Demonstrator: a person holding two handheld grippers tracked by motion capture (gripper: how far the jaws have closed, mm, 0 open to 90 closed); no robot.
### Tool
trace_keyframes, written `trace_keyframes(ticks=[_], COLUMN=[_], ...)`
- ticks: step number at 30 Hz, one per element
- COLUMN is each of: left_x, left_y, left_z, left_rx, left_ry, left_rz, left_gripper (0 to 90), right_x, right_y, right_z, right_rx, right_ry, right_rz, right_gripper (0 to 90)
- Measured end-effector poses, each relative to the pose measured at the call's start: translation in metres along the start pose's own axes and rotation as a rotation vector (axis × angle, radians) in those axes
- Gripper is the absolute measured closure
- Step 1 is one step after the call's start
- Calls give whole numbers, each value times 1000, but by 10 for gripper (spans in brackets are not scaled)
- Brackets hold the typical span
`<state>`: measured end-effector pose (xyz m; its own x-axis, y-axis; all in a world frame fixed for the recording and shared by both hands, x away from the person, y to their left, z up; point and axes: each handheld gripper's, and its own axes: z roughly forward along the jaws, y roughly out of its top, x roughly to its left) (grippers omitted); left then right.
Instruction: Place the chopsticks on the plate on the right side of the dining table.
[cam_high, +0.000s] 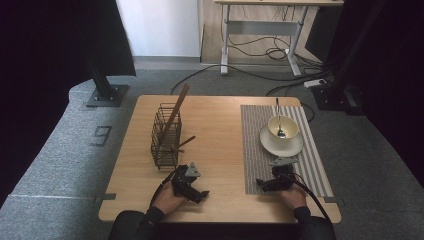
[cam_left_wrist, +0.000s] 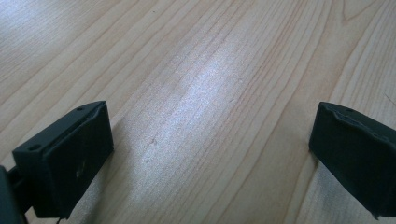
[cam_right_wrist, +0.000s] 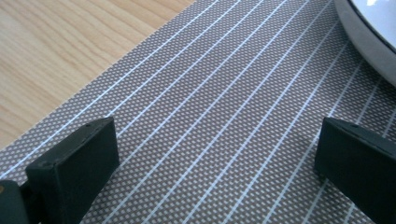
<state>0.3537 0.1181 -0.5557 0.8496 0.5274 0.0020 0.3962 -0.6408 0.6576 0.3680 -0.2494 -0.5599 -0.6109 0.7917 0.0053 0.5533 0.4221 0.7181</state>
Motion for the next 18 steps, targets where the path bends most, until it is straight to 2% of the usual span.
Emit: trace_keyframes(ticks=[5, 12, 15, 18], left_x=[0, 0, 0, 0], left_y=[0, 0, 0, 0], left_z=[0, 0, 0, 0], left_rx=[0, 0, 0, 1], left_ry=[0, 0, 0, 0], left_rz=[0, 0, 0, 0], left_gripper=[0, 0, 0, 0], right_x=[3, 10, 15, 19], right_y=[3, 11, 19, 26], right_z=[-8, -17, -24, -30], right_rx=[-28, -34, -45, -54], right_ry=[21, 50, 86, 93], right_rz=[1, -13, -20, -33], right_gripper=[0, 0, 0, 0])
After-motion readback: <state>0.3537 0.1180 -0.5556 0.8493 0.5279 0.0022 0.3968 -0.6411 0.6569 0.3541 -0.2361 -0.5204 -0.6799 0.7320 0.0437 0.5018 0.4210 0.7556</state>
